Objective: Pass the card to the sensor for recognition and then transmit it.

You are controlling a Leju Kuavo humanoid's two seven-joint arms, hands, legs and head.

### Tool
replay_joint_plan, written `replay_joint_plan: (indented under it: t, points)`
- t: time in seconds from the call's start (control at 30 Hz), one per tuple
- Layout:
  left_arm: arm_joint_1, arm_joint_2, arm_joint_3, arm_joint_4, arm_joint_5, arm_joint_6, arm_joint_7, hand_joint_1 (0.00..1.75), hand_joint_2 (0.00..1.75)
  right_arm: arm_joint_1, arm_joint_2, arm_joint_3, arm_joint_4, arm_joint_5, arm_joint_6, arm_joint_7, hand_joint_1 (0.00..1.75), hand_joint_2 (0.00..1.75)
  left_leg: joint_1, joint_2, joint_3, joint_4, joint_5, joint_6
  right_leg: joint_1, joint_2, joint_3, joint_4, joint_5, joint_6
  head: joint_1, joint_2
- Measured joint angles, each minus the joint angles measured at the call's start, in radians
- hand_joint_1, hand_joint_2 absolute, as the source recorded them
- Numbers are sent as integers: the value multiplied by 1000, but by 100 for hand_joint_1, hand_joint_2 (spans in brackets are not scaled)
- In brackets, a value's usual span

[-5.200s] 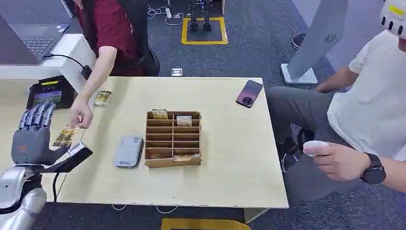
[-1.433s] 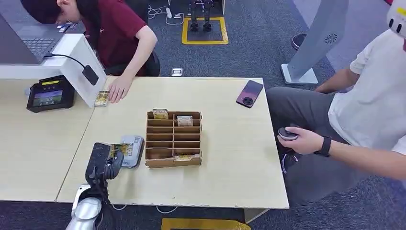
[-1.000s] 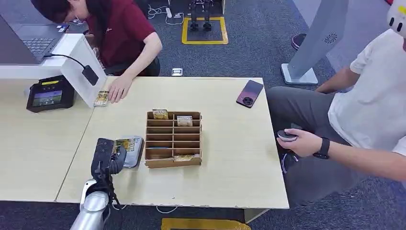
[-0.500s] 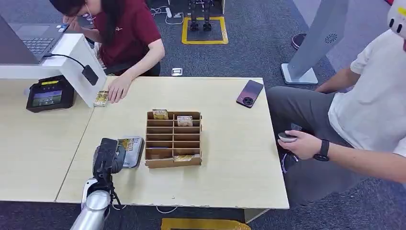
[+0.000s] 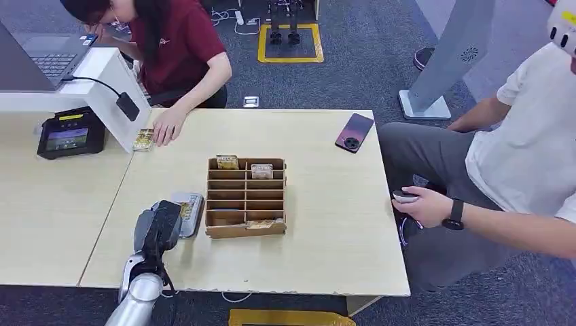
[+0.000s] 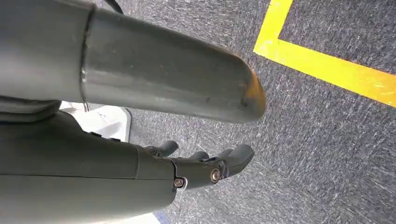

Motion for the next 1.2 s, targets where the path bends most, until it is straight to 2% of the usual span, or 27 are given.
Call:
replay_joint_plan:
  t: [0.63, 0.93, 1.03, 1.2]
  points:
    - [0, 0, 0, 8, -2, 0, 0, 175, 175, 0, 0, 0, 0, 0, 0, 0, 0, 0, 0, 0, 0, 0, 0, 0, 0, 0, 0, 0, 0, 0, 0, 0]
    - [-2, -1, 0, 21, -77, 0, 0, 175, 175, 0, 0, -2, 0, 9, 5, -1, 0, 0, 0, 0, 0, 0, 0, 0, 0, 0, 0, 0, 0, 0, 0, 0]
    - [-3, -4, 0, 28, -79, -8, 2, 175, 175, 0, 0, -3, 0, 10, 5, -2, 0, 0, 0, 0, 0, 0, 0, 0, 0, 0, 0, 0, 0, 0, 0, 0]
    - [-11, -9, 0, 56, -110, -61, 27, 175, 175, -1, 0, -3, 0, 16, 8, -11, 0, 0, 0, 0, 0, 0, 0, 0, 0, 0, 1, 0, 0, 0, 0, 0]
